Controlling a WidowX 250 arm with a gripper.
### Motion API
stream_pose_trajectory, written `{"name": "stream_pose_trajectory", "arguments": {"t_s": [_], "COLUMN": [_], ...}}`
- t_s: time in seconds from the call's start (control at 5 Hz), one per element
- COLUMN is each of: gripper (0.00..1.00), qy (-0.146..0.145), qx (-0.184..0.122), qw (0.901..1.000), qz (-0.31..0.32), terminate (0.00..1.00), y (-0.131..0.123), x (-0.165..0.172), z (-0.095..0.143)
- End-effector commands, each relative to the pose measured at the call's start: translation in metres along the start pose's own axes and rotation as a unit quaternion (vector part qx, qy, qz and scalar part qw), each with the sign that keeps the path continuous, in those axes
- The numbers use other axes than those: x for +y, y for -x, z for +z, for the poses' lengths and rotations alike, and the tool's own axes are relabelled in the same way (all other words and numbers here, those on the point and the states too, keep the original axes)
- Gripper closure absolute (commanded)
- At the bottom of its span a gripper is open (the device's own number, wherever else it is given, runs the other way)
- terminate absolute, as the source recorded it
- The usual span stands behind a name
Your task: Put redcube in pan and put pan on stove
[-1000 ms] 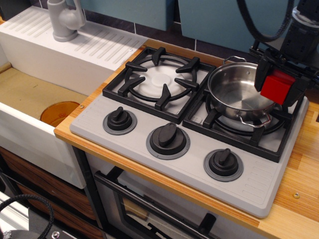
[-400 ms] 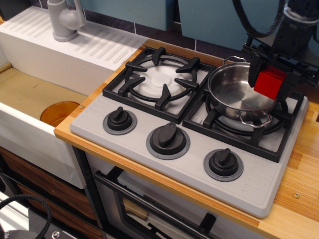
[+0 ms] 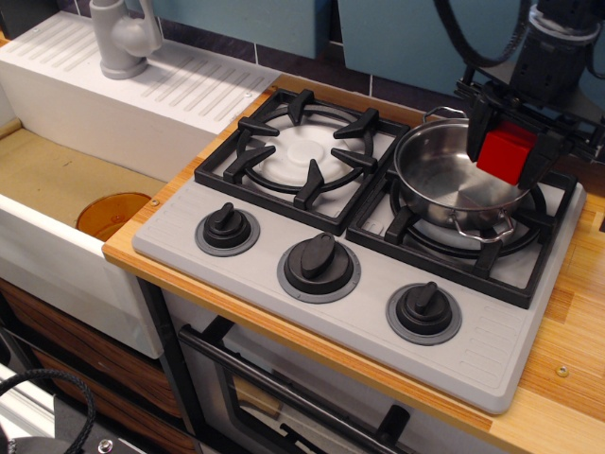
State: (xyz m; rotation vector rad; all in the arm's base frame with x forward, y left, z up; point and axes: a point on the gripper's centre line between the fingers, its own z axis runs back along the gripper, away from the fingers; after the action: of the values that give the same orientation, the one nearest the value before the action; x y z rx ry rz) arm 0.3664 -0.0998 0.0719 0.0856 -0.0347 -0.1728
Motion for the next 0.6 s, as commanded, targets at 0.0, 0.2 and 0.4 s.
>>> {"name": "stream_pose_trajectory", "arguments": {"t_s": [0.0, 0.2, 0.4], "gripper": [0.0, 0.0, 0.0], "qy": [0.002, -0.001, -0.007], "qx": [-0.029, -0.027, -0.024], "qw": [0.9996, 0.9996, 0.9997], "qz": [0.0, -0.001, 0.001], "terminate": [0.0, 0.0, 0.0], "y": [-0.0033, -0.0013, 0.0006], "x": [0.0048, 0.0062, 0.005], "z": [0.0159, 0.0192, 0.0255]}}
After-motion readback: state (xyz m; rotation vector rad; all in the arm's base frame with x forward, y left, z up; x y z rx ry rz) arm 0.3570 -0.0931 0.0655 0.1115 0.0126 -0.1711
